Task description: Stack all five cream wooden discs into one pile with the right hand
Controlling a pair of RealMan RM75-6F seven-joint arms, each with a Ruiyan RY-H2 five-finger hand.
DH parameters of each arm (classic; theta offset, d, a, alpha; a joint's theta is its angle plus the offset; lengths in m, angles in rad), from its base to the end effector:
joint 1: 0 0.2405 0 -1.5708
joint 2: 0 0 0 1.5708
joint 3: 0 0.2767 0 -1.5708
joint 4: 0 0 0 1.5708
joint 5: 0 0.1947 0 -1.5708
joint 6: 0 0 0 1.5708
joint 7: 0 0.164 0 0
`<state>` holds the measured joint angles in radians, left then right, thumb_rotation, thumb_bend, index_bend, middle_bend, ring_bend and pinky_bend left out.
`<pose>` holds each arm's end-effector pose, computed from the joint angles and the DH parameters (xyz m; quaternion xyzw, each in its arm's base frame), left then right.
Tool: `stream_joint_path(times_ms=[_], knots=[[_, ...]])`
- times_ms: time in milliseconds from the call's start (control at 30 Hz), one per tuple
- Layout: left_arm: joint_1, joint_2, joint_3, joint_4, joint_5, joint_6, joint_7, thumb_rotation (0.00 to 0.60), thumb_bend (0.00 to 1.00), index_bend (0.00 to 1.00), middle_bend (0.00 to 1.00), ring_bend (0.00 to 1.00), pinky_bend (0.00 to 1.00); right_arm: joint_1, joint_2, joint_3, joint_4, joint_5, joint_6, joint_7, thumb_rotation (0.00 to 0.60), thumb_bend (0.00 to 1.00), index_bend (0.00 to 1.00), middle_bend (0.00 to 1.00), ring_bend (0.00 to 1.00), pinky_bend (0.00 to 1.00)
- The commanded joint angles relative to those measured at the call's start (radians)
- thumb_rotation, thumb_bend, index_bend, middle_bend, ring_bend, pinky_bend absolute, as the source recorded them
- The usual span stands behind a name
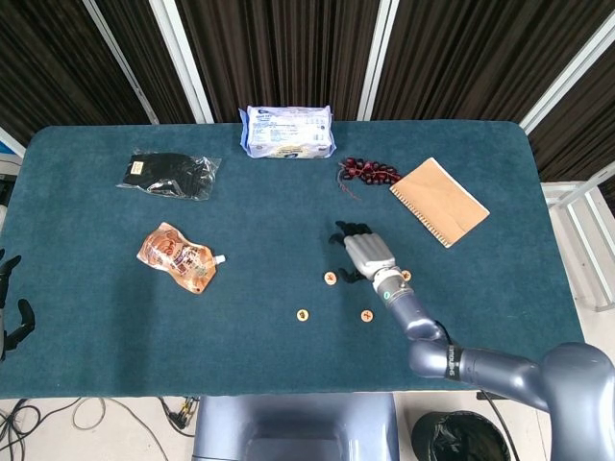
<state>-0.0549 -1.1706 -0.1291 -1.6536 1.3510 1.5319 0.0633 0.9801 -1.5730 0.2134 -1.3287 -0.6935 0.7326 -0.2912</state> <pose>-0.3322 0.2033 0.1889 -0.5121 -0.4053 -0.3969 0.6450 -0.1342 -0.4324 -0.0263 0.7115 -0.4916 0.3202 0.3867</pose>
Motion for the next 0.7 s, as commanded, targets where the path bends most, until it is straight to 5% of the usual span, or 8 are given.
stream_joint_path(times_ms=[33, 300, 700], knots=[[0.0, 0.0, -0.001, -0.001, -0.001, 0.001, 0.0, 0.6, 0.62, 0.13, 0.0, 0.0, 0.0, -0.016, 0.086, 0.018, -0.049, 0.029, 0.0, 0.012, 0.6, 0.44, 0.2, 0.0, 0.0, 0.0], [0.002, -0.003, -0.004, -0.007, -0.002, 0.009, 0.005, 0.6, 0.62, 0.13, 0.0, 0.0, 0.0, -0.106, 0.22, -0.029, -0.121, -0.016, 0.043, 0.042, 0.6, 0.43, 0.2, 0.0, 0.0, 0.0], [0.002, -0.003, -0.004, -0.012, -0.007, 0.004, 0.006, 0.6, 0.62, 0.14, 0.0, 0.0, 0.0, -0.252, 0.219, -0.125, -0.13, -0.251, 0.149, 0.125, 0.6, 0.43, 0.25, 0.0, 0.0, 0.0]])
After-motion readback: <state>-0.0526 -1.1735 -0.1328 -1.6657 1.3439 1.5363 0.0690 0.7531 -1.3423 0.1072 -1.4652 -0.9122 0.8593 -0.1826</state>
